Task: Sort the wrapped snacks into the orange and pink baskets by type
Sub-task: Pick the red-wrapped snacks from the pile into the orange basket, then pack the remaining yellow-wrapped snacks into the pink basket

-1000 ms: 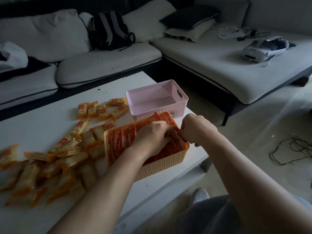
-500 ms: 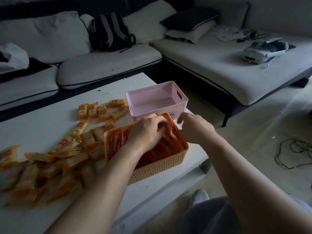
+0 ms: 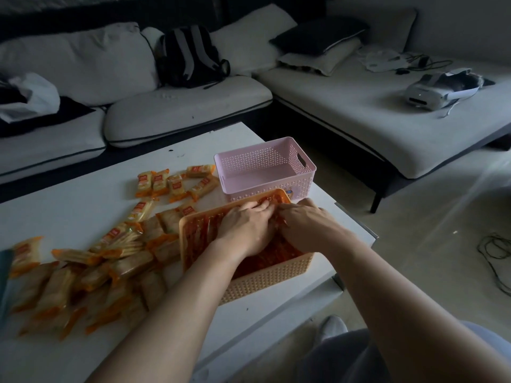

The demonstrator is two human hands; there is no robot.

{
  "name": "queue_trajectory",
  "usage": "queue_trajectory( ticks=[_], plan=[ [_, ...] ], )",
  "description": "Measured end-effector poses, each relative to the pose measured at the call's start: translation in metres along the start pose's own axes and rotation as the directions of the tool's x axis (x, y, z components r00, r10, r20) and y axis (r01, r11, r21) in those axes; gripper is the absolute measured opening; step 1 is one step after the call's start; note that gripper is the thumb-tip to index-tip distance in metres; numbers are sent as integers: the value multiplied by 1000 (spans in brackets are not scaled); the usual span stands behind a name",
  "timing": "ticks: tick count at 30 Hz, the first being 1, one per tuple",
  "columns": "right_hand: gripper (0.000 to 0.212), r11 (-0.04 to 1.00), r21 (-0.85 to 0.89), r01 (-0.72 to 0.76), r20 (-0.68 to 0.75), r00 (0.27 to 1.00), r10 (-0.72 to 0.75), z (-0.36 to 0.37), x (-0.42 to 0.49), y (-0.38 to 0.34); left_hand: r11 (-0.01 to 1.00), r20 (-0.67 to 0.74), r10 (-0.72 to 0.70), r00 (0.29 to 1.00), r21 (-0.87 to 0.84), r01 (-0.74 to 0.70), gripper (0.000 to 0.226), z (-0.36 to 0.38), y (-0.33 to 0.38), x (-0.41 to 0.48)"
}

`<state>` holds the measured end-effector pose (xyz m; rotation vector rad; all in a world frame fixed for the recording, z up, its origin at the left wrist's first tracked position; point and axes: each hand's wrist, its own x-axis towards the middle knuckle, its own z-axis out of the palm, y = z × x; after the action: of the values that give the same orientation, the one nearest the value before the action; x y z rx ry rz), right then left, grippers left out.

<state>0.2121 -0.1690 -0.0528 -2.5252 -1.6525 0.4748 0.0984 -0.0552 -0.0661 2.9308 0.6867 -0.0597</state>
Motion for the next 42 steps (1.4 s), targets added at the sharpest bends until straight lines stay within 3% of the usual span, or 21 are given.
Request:
queue_trajectory(
  ticks=[2,4,6,8,10,12,14,16,18,20,23,26,29,30,31,33,38,42],
  plan=[
    [30,999,33,13,-26,1000,-12,-3,0,-2,996,0,18,1000,-85,-17,55,-3,-4,-7],
    [21,998,62,-2,-123,992,10,-3,0,-5,975,-137,-9,991,-219,-21,50,-7,-11,-22],
    [24,990,137,-43,-244,967,76,-3,-1,-13,936,-305,-201,931,-340,91,40,-12,-23,-47],
    [38,964,234,-130,-245,951,188,-1,-5,-22,864,-370,-463,806,-393,315,36,-13,-39,-73],
    [51,930,301,-212,-156,951,267,3,-9,-30,722,-293,-676,675,-447,528,44,-13,-55,-97],
    [61,911,323,-256,-90,950,299,5,-11,-37,534,-57,-792,608,-548,644,51,-13,-66,-112],
    [63,894,357,-271,-88,943,322,6,-13,-44,372,197,-760,619,-649,663,42,-11,-72,-122],
    [56,882,382,-276,-103,936,337,4,-14,-43,263,327,-690,646,-718,645,41,-8,-68,-126],
    [50,894,367,-257,-138,935,326,1,-16,-45,239,301,-695,653,-759,605,34,-9,-64,-128],
    [48,912,352,-210,-182,940,287,-6,-18,-48,239,252,-747,615,-761,603,32,-16,-64,-133],
    [50,884,450,-124,-226,942,247,-26,-18,-52,222,197,-762,617,-816,535,53,-26,-80,-143],
    [49,682,731,2,-280,913,297,-47,-13,-60,163,156,-778,608,-885,436,69,-33,-111,-159],
    [26,306,943,131,-237,910,340,-58,-2,-74,56,157,-810,565,-938,342,49,-55,-125,-177],
    [24,222,965,141,-211,919,334,-59,1,-79,34,158,-821,549,-946,323,42,-61,-130,-181],
    [26,201,970,136,-197,926,323,-57,7,-85,17,158,-832,532,-951,309,39,-64,-137,-187],
    [32,306,946,103,-196,936,291,-46,25,-93,-32,161,-849,502,-966,256,33,-71,-147,-195],
    [69,799,591,-109,-61,982,179,-18,59,-113,-123,171,-880,443,-983,136,22,-81,-168,-197],
    [60,951,224,-212,-68,970,232,-14,64,-118,-190,191,-903,384,-981,42,27,-88,-177,-174]
  ],
)
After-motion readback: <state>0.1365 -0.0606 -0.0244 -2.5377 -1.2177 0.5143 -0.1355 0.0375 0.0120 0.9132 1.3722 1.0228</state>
